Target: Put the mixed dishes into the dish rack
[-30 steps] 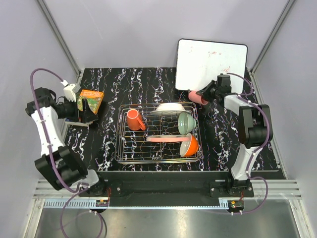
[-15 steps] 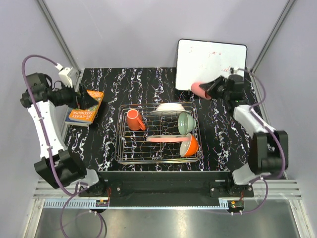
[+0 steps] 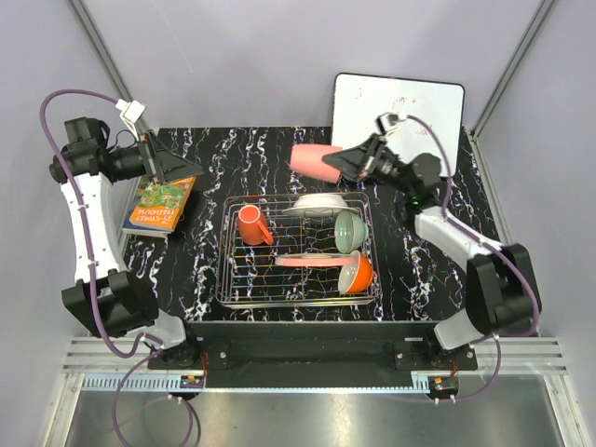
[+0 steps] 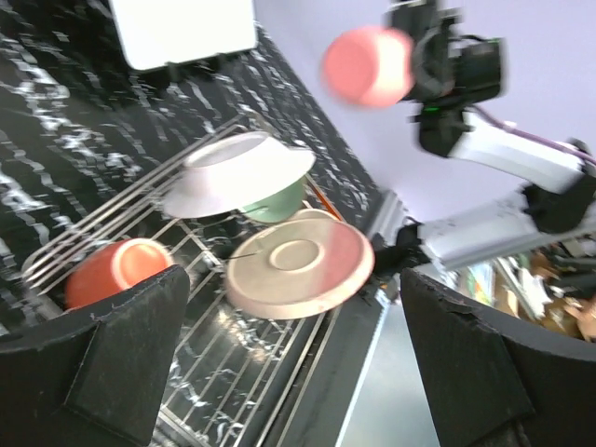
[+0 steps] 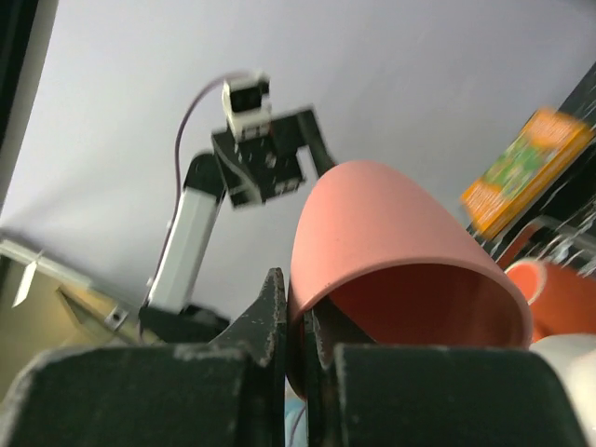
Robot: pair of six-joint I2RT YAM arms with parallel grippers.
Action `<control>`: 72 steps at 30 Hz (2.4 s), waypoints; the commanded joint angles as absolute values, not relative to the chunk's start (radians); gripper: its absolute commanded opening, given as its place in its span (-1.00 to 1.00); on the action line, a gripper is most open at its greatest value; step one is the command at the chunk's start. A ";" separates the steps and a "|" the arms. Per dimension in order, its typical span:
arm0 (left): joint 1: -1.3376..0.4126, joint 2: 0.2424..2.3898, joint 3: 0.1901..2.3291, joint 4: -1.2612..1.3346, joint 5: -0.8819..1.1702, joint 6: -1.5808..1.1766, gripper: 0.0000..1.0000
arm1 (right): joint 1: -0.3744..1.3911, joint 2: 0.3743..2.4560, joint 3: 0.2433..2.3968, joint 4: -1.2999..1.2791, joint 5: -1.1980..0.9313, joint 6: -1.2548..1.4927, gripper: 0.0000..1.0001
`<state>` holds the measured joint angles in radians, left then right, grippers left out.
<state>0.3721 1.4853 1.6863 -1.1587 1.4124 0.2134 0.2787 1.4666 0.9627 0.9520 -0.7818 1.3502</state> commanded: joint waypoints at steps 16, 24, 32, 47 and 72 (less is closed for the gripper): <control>0.435 1.227 1.411 -1.112 1.683 0.035 0.98 | 0.541 1.840 1.374 1.150 -0.956 1.514 -1.00; 0.423 1.186 1.328 -0.741 1.648 -0.316 0.98 | 0.541 1.741 1.370 0.899 -0.968 1.296 -1.00; 0.339 1.215 1.405 -0.735 1.359 -0.357 0.78 | 0.551 1.831 1.373 1.103 -0.965 1.462 -1.00; 0.147 1.342 1.465 -0.704 1.147 -0.299 0.98 | 0.609 1.919 1.470 1.206 -0.957 1.588 -1.00; 0.098 1.244 1.266 -0.013 1.391 -0.874 0.98 | 0.647 2.062 1.585 1.233 -0.940 1.641 -1.00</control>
<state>0.1650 1.3132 1.3098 -0.3164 1.2881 -0.6407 0.5739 2.0342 1.5509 1.2411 -0.9524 1.6741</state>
